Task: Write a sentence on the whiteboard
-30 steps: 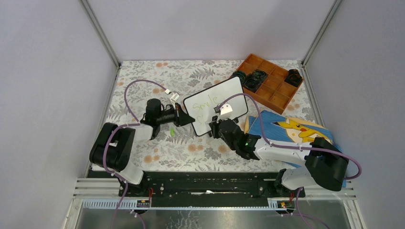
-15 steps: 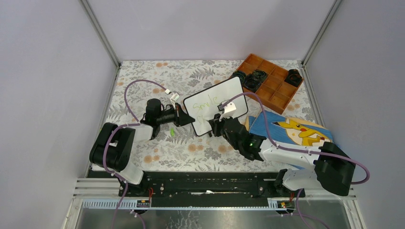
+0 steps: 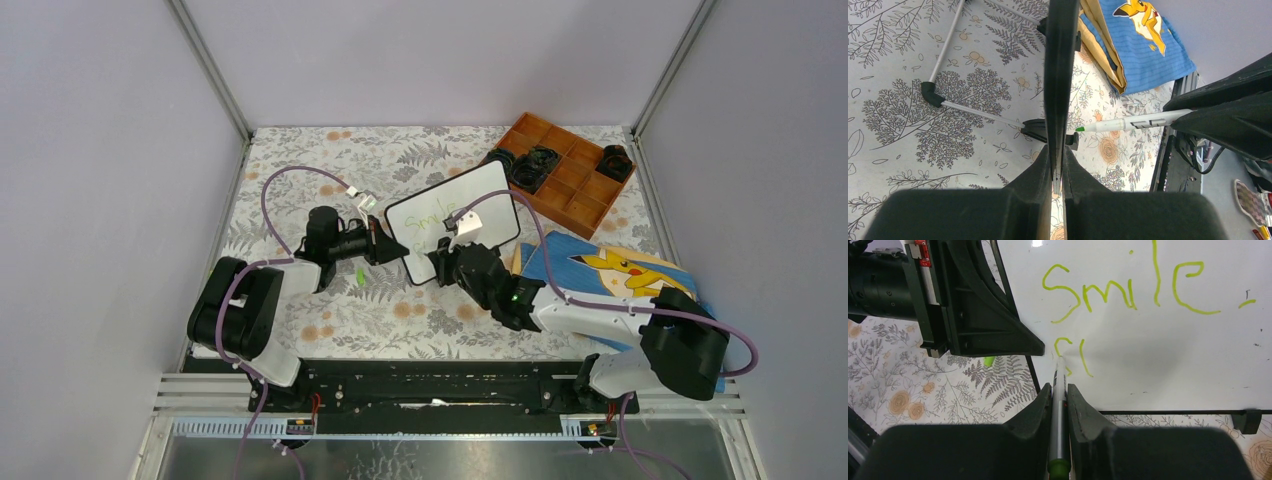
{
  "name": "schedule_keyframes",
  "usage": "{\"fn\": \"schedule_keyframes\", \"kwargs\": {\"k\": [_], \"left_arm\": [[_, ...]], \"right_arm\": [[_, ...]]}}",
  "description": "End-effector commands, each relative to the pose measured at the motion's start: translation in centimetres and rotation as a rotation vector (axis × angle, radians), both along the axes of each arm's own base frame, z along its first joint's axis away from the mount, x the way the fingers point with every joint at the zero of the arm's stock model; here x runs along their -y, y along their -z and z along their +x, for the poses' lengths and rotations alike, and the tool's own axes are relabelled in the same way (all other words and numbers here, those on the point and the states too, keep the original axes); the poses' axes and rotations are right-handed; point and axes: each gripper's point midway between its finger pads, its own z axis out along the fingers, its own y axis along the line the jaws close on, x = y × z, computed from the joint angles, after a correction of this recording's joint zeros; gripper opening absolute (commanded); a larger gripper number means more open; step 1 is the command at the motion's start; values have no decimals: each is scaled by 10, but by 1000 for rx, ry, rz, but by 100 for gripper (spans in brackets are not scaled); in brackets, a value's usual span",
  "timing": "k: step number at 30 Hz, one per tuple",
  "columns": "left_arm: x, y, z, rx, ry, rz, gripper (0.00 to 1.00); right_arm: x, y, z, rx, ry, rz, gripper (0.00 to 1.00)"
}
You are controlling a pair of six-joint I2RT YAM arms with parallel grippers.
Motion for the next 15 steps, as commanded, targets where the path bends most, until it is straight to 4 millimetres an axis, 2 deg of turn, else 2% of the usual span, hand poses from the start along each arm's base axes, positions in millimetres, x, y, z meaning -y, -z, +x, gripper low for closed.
{"fn": "schedule_keyframes", "kwargs": {"k": [1,15], "left_arm": [[-5,25,0,-61,-43,73,0],[-5,26,-1,-63,-41,75,0]], "right_arm": [[-4,-24,15,46,47,53,0],[21,-13,31,33,168,4,0]]}}
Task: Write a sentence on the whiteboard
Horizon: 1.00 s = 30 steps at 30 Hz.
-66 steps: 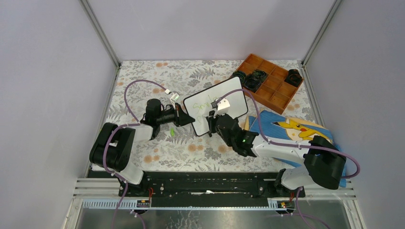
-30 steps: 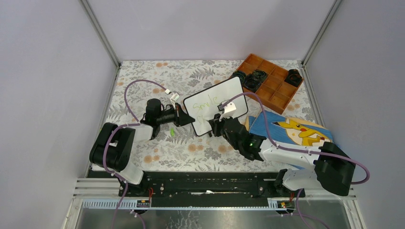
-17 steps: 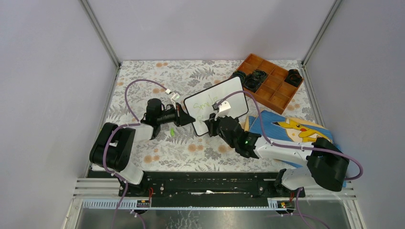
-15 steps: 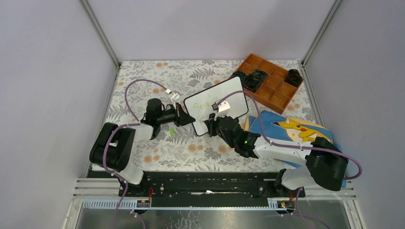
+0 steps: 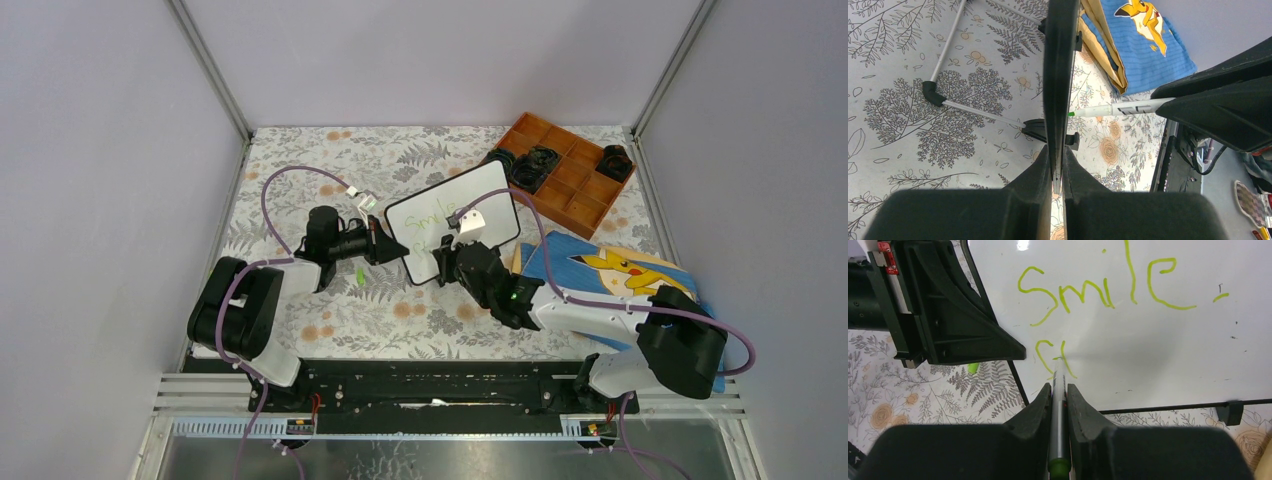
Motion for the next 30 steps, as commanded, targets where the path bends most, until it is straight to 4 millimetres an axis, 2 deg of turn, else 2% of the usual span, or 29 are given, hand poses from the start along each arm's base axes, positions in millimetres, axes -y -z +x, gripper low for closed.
{"fn": "schedule_keyframes", "kwargs": {"k": [1,8,13,17,24,30], "left_arm": [[-5,25,-2,-59,-38,73,0],[-5,26,-1,-60,-38,75,0],[-5,25,-1,-59,-39,74,0],[-5,25,-2,-57,-38,76,0],[-4,25,-2,-58,-35,76,0],[-4,26,-2,-59,-37,78,0]], "right_arm": [[13,-19,21,37,106,21,0],[27,-18,23,38,150,11,0],[17,-29,13,58,58,81,0],[20,-34,8,68,53,118,0],[25,-32,16,58,95,106,0],[22,-31,22,49,106,85,0]]}}
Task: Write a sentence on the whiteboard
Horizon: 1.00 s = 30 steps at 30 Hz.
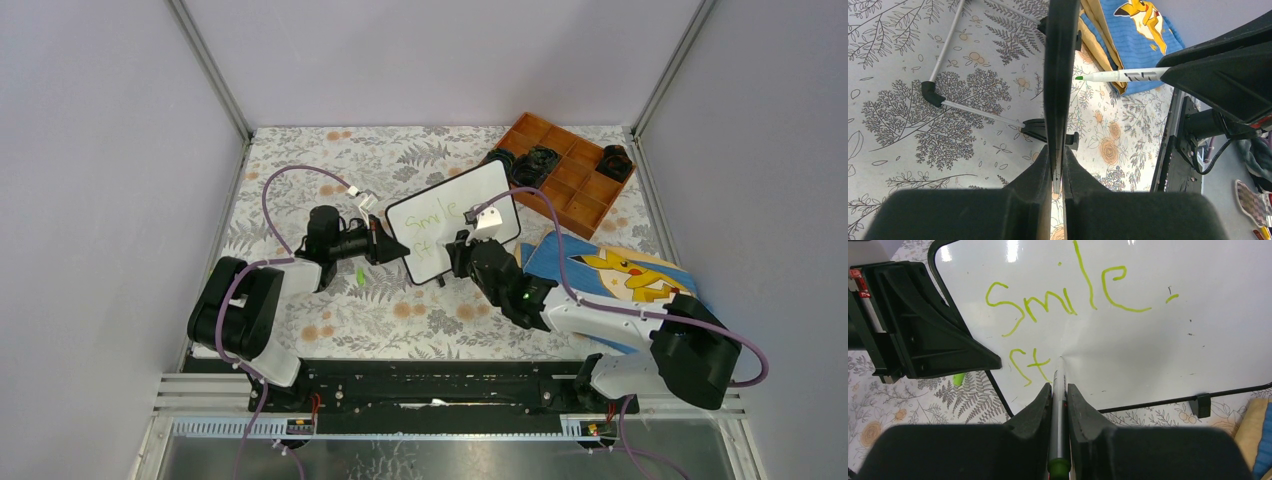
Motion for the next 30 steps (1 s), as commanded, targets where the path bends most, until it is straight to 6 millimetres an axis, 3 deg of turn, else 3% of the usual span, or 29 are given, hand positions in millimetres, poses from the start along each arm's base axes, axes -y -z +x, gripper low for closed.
{"fn": "schedule_keyframes", "kwargs": {"k": [1,18,30], "left_arm": [[-6,27,-2,-62,-39,76,0],[-5,26,-3,-63,-38,76,0],[-5,27,-2,-64,-38,79,0]], "right_arm": [[-6,-24,14,39,35,52,0],[-21,-15,8,6,-44,46,0],[-6,11,-3,-52,-37,-11,0]]}}
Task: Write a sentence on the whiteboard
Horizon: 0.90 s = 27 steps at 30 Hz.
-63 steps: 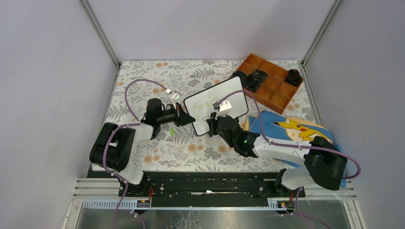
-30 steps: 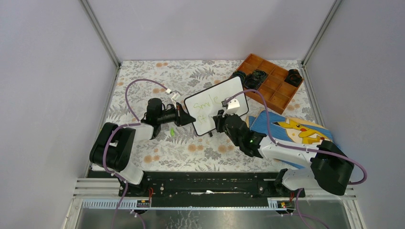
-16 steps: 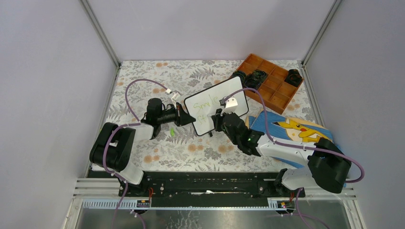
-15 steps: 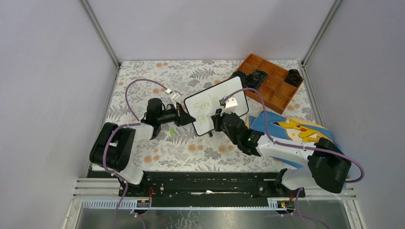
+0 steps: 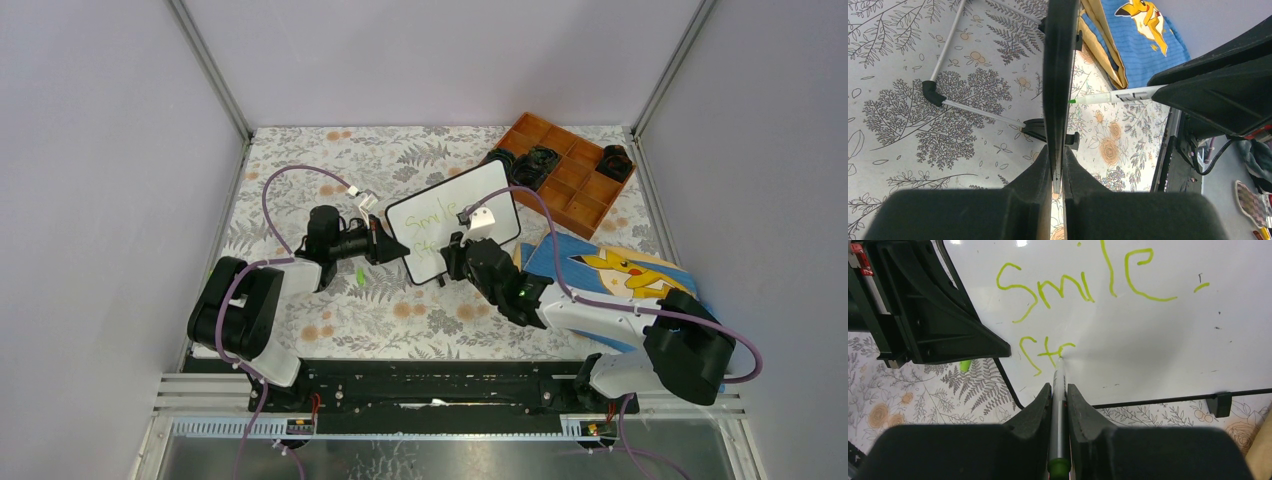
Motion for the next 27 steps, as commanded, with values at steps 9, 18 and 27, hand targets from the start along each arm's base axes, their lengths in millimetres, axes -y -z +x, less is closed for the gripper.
{"fn": "schedule_keyframes", "kwargs": {"k": [9,18,27], "left_arm": [[-5,27,-3,-63,-34,80,0],[-4,27,-4,-62,-33,81,0],[-3,28,-5,-63,-27,85,0]], "right_arm": [[19,-2,8,10,94,-32,0],[17,-20,18,47,116,-11,0],[10,-33,26,70,110,5,0]]}}
